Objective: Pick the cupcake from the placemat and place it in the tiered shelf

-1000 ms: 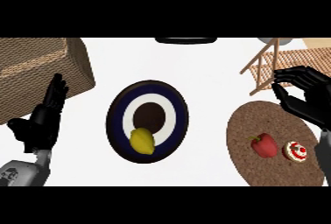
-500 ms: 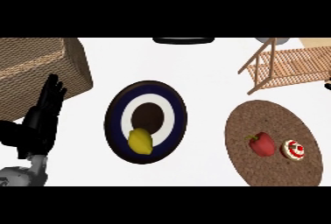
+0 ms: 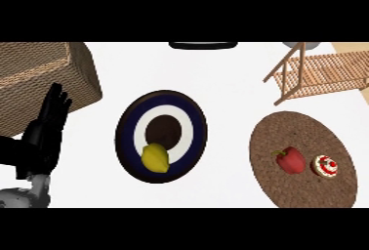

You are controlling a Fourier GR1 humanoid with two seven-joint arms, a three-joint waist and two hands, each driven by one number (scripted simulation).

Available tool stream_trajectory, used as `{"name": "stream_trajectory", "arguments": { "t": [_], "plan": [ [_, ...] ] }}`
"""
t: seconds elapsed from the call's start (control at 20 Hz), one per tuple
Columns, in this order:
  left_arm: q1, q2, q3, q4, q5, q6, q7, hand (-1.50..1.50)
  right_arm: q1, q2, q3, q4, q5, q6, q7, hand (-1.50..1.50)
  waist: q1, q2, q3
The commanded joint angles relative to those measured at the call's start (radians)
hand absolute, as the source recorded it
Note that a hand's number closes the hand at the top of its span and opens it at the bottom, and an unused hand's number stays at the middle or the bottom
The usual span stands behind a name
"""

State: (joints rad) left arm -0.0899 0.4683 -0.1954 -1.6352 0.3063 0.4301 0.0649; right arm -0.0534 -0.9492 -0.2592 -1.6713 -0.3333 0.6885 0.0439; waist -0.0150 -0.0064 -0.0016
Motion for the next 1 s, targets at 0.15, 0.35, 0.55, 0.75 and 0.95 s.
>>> {"name": "stream_trajectory", "arguments": {
  "t": [0.15, 0.35, 0.55, 0.75, 0.95],
  "plan": [
    [-0.004, -0.025, -0.023, -0.003, -0.018, -0.005, 0.004, 0.00, -0.008, -0.041, 0.152, -0.263, 0.303, -0.114, 0.200, -1.50, 0.020, 0.005, -0.001],
    [0.015, -0.052, -0.022, 0.000, -0.042, -0.008, -0.019, 0.00, 0.041, 0.040, 0.222, -0.311, 0.418, -0.150, 0.292, -1.50, 0.018, 0.006, 0.001],
    [0.016, -0.051, 0.011, 0.009, -0.034, -0.041, -0.021, 0.00, 0.069, 0.079, 0.286, -0.352, 0.560, -0.158, 0.338, -1.50, 0.019, 0.007, 0.001],
    [-0.009, -0.059, 0.021, 0.016, -0.042, -0.045, -0.007, 0.00, 0.032, 0.058, 0.342, -0.327, 0.703, -0.142, 0.380, -1.50, 0.022, 0.007, 0.001],
    [-0.009, -0.077, 0.028, 0.038, -0.058, -0.055, -0.006, 0.00, 0.013, 0.086, 0.391, -0.266, 0.803, -0.118, 0.422, -1.50, 0.020, 0.008, 0.001]
  ]
}}
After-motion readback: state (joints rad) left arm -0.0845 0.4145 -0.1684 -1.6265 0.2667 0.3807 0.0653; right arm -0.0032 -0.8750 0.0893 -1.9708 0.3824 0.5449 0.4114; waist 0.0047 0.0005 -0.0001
